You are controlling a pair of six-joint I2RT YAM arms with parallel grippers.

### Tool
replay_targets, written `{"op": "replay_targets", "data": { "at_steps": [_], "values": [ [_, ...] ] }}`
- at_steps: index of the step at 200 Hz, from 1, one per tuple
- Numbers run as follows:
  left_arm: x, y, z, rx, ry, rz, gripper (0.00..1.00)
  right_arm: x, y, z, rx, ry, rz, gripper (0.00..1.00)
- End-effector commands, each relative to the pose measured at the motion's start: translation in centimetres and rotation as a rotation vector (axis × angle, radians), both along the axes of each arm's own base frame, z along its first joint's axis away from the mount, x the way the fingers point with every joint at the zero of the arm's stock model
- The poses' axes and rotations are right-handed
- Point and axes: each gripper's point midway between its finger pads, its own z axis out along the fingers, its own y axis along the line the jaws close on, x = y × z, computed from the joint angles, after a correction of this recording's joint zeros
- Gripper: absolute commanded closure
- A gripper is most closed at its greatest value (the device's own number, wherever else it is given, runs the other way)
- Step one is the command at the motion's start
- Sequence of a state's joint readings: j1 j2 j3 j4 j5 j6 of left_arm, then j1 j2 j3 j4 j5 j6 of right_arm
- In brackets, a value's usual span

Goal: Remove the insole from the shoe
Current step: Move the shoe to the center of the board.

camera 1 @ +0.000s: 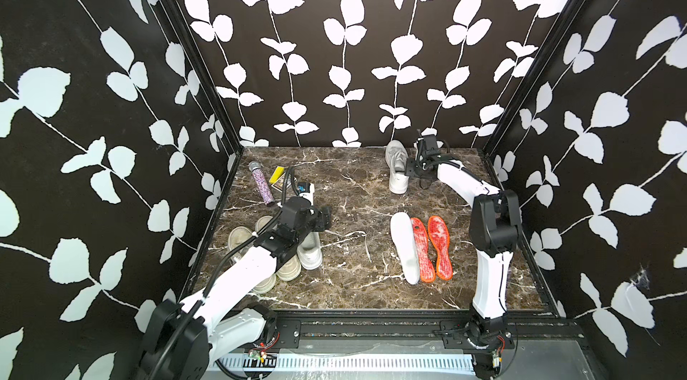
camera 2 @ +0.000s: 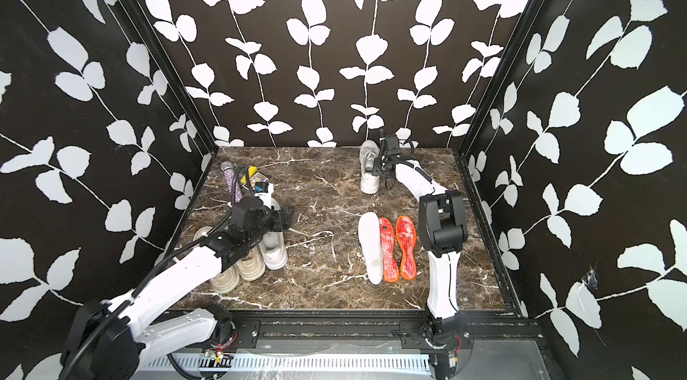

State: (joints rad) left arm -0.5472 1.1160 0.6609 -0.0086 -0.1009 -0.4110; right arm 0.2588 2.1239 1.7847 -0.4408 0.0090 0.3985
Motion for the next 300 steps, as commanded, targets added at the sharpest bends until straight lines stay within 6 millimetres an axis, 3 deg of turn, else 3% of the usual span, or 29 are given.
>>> {"op": "replay_targets", "data": {
  "at_steps": [1, 38, 85, 122, 148, 193, 254, 300],
  "values": [
    [1.0, -2.0, 1.8, -0.043, -0.043, -0.039, 0.21, 1.3, 0.4, 0.2, 0.011, 0.003, 0.033, 0.46],
    [2.0, -3.8, 1.6, -0.029, -0.033, -0.069, 0.2, 2.6, 0.4, -1.4, 0.005, 0.029, 0.038, 0.59],
    [2.6, -4.4, 1.9, -0.015, -0.036, -0.076, 0.2, 3.9, 0.6, -1.9, -0.016, 0.037, 0.051, 0.78],
    [2.5, -4.4, 2.5, -0.023, -0.042, -0.073, 0.2, 4.3, 1.4, -1.3, 0.018, 0.028, 0.065, 1.0],
    [2.2, -4.3, 2.9, -0.022, -0.048, -0.07, 0.2, 3.7, 2.5, 0.3, 0.048, -0.001, 0.092, 1.0],
    [1.8, -3.8, 2.6, -0.012, -0.028, -0.06, 0.2, 0.5, 5.2, 3.3, 0.091, -0.079, 0.149, 1.0],
    [1.8, -4.1, 0.1, 0.034, 0.081, -0.065, 0.21, -5.8, 10.7, 3.2, 0.153, -0.072, 0.267, 1.0],
    [1.5, -5.8, -0.7, -0.008, 0.109, -0.137, 0.21, -10.9, 12.6, 2.5, 0.148, -0.041, 0.29, 1.0]
  ]
}}
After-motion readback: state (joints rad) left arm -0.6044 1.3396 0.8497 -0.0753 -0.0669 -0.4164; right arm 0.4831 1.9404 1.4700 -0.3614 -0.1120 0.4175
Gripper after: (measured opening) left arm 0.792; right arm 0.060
